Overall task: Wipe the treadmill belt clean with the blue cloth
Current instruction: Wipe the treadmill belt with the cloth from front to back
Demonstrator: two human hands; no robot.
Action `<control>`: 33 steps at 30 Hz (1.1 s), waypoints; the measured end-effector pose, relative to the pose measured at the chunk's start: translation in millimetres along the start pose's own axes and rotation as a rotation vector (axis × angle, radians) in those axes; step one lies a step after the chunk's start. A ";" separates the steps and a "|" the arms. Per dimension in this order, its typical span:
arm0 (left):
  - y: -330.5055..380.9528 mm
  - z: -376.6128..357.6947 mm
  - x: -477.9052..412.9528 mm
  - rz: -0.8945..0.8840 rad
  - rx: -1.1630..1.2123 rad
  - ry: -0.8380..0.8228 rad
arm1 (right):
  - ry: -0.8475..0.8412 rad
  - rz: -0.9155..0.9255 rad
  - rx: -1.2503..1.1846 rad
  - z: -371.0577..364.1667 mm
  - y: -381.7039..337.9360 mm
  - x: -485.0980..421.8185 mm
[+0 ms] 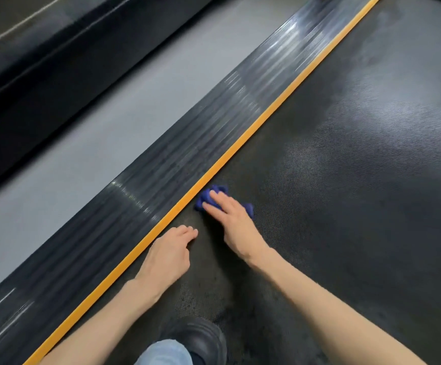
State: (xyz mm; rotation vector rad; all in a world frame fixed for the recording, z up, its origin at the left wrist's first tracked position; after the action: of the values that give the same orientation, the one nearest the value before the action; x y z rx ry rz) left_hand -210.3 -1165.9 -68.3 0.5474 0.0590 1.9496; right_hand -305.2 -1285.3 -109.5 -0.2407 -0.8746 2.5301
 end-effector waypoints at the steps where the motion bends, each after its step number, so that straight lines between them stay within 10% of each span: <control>1: 0.8 -0.1 0.6 -0.003 -0.003 0.011 | -0.107 0.107 0.034 -10.7 -11.1 10.1; 4: 1.1 -0.1 -0.1 0.000 0.019 0.002 | -0.110 0.219 0.124 11.9 13.8 0.1; 10: -1.2 0.3 5.1 -0.006 0.024 -0.078 | 0.332 -0.503 0.045 78.4 91.5 -18.2; 19: -0.1 0.3 3.6 0.019 0.023 -0.038 | -0.145 0.169 0.177 16.4 20.0 21.4; 26: -5.3 0.3 -0.3 -0.011 0.030 -0.071 | 0.371 -0.537 0.041 89.0 82.7 -8.4; 33: 10.5 6.4 -9.7 -0.030 -0.074 0.005 | -0.053 0.141 0.179 13.3 6.9 13.6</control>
State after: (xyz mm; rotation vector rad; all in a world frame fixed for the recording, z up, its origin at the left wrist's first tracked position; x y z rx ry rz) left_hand -213.5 -1180.3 -63.0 0.4905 -0.0020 1.9161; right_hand -323.8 -1290.9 -103.6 -0.1846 -0.6661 2.7377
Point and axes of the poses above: each hand's wrist, its own x-axis away from the middle knuckle, its own z-axis out of the back of the hand, y = z × x, the point moved 4 cm from there along -x, towards the middle knuckle, and after that the axes turned 2 degrees about -y, right-handed, at the moved point
